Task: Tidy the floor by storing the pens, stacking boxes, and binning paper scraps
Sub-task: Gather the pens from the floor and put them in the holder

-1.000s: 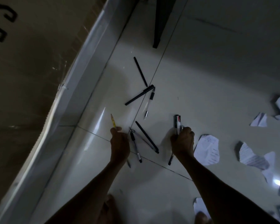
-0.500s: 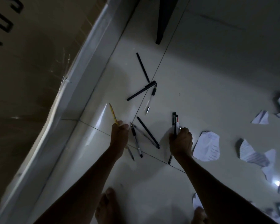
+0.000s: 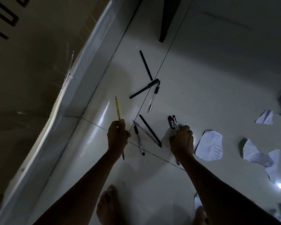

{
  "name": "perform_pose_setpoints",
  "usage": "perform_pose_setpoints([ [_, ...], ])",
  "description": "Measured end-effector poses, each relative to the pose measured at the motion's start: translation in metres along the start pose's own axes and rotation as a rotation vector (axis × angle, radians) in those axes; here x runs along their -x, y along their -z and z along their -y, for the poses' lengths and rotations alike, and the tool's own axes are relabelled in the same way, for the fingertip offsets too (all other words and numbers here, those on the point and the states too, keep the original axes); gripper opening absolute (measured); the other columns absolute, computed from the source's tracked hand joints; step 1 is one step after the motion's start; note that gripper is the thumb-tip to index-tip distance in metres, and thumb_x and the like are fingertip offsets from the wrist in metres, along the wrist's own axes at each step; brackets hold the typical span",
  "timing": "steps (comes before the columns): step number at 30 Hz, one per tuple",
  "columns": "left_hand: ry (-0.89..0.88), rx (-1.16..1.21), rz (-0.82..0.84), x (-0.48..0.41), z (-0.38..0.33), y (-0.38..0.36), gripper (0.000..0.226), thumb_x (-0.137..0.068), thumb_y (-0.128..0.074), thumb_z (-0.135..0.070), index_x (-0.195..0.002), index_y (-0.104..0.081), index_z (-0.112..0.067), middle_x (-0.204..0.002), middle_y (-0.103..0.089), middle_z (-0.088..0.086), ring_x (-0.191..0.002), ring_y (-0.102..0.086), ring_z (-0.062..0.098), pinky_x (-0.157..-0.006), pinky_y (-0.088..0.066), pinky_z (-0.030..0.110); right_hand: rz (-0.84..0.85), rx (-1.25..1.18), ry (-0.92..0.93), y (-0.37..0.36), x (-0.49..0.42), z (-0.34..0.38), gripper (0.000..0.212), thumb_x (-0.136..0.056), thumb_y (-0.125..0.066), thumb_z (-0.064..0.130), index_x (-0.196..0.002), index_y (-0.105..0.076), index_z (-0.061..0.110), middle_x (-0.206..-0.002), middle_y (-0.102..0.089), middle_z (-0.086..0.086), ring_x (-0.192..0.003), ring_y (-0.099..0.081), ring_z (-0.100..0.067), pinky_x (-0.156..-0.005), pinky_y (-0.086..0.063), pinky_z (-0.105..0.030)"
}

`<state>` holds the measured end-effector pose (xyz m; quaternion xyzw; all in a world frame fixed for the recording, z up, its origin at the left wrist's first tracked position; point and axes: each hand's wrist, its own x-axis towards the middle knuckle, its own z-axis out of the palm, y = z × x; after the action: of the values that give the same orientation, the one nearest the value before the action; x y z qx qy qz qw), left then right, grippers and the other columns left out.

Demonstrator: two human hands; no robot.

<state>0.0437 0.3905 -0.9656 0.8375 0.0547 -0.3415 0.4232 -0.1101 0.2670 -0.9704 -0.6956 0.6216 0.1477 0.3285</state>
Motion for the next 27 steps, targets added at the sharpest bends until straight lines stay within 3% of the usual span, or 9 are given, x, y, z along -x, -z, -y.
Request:
perform_pose_setpoints([
  [2,0.030,-0.109,-0.047,0.001,0.004,-0.008,0.032,-0.098,-0.041,-0.043,-0.101,-0.047,-0.012,-0.075,-0.055,-0.002,-0.064,-0.054,0.013,-0.054,-0.043,0.025,-0.008,0.052,0.041,-0.002,0.001,-0.002,0.035,-0.092,-0.051,0.010,-0.124,-0.043,0.000,-0.121,-0.051,-0.021,-0.112,-0.052,-0.034,-0.091,-0.046,-0.038],
  [4,0.073,-0.169,-0.021,0.004,0.008,-0.016,0.045,-0.088,-0.055,-0.053,-0.105,-0.036,-0.015,-0.086,-0.048,-0.008,-0.078,-0.052,0.011,-0.060,-0.044,0.023,-0.017,0.071,0.057,-0.002,0.002,-0.004,0.034,-0.092,-0.050,0.011,-0.123,-0.045,0.000,-0.120,-0.051,-0.021,-0.110,-0.052,-0.034,-0.088,-0.045,-0.038],
  [7,0.077,-0.248,0.023,0.011,0.008,-0.037,0.077,-0.066,-0.078,-0.053,-0.112,-0.031,-0.013,-0.104,-0.042,0.002,-0.094,-0.047,0.018,-0.074,-0.049,0.030,-0.029,0.095,0.051,-0.002,0.001,-0.006,0.029,-0.092,-0.048,0.013,-0.118,-0.047,0.000,-0.117,-0.052,-0.021,-0.105,-0.054,-0.036,-0.084,-0.046,-0.039],
  [9,0.044,-0.336,-0.019,0.014,0.008,-0.051,0.083,-0.061,-0.083,-0.049,-0.115,-0.034,-0.010,-0.110,-0.039,0.006,-0.101,-0.044,0.021,-0.080,-0.047,0.033,-0.032,0.092,0.042,-0.002,-0.001,-0.007,0.026,-0.094,-0.046,0.014,-0.116,-0.047,0.001,-0.115,-0.051,-0.020,-0.101,-0.056,-0.037,-0.081,-0.047,-0.040],
  [13,0.044,-0.409,-0.092,0.017,0.005,-0.067,0.080,-0.067,-0.081,-0.043,-0.121,-0.035,-0.005,-0.123,-0.038,0.013,-0.116,-0.039,0.030,-0.096,-0.040,0.039,-0.037,0.038,0.059,0.001,-0.006,-0.011,0.028,-0.097,-0.046,0.017,-0.122,-0.043,0.005,-0.118,-0.041,-0.017,-0.093,-0.060,-0.040,-0.067,-0.039,-0.037],
  [16,0.028,-0.395,-0.069,0.018,0.003,-0.070,0.071,-0.075,-0.077,-0.032,-0.122,-0.034,-0.001,-0.125,-0.035,0.018,-0.118,-0.037,0.035,-0.104,-0.038,0.047,-0.061,0.023,0.045,0.006,-0.012,-0.012,0.025,-0.096,-0.048,0.018,-0.118,-0.041,0.006,-0.116,-0.039,-0.015,-0.086,-0.059,-0.041,-0.065,-0.038,-0.039],
  [21,-0.041,-0.376,-0.053,0.026,0.011,-0.065,0.040,-0.092,-0.057,-0.018,-0.122,-0.037,-0.001,-0.122,-0.039,0.017,-0.114,-0.041,0.031,-0.097,-0.043,0.041,-0.059,-0.093,0.056,0.011,-0.018,-0.005,0.021,-0.096,-0.044,0.017,-0.114,-0.042,0.004,-0.113,-0.045,-0.017,-0.090,-0.057,-0.042,-0.068,-0.039,-0.040],
  [24,-0.141,-0.442,-0.024,0.028,0.019,-0.060,0.035,-0.094,-0.052,-0.015,-0.124,-0.039,-0.001,-0.120,-0.041,0.016,-0.110,-0.044,0.029,-0.093,-0.046,0.036,-0.042,-0.223,0.037,0.014,-0.026,0.010,0.022,-0.095,-0.045,0.015,-0.111,-0.045,0.001,-0.110,-0.055,-0.022,-0.096,-0.057,-0.041,-0.078,-0.048,-0.044],
  [27,-0.240,-0.537,-0.002,0.026,0.022,-0.053,0.039,-0.091,-0.053,-0.006,-0.127,-0.041,0.002,-0.119,-0.045,0.018,-0.108,-0.046,0.028,-0.089,-0.043,0.030,-0.046,-0.345,0.033,0.017,-0.034,0.028,0.020,-0.093,-0.049,0.014,-0.108,-0.048,0.000,-0.103,-0.060,-0.022,-0.086,-0.061,-0.038,-0.073,-0.055,-0.044],
])
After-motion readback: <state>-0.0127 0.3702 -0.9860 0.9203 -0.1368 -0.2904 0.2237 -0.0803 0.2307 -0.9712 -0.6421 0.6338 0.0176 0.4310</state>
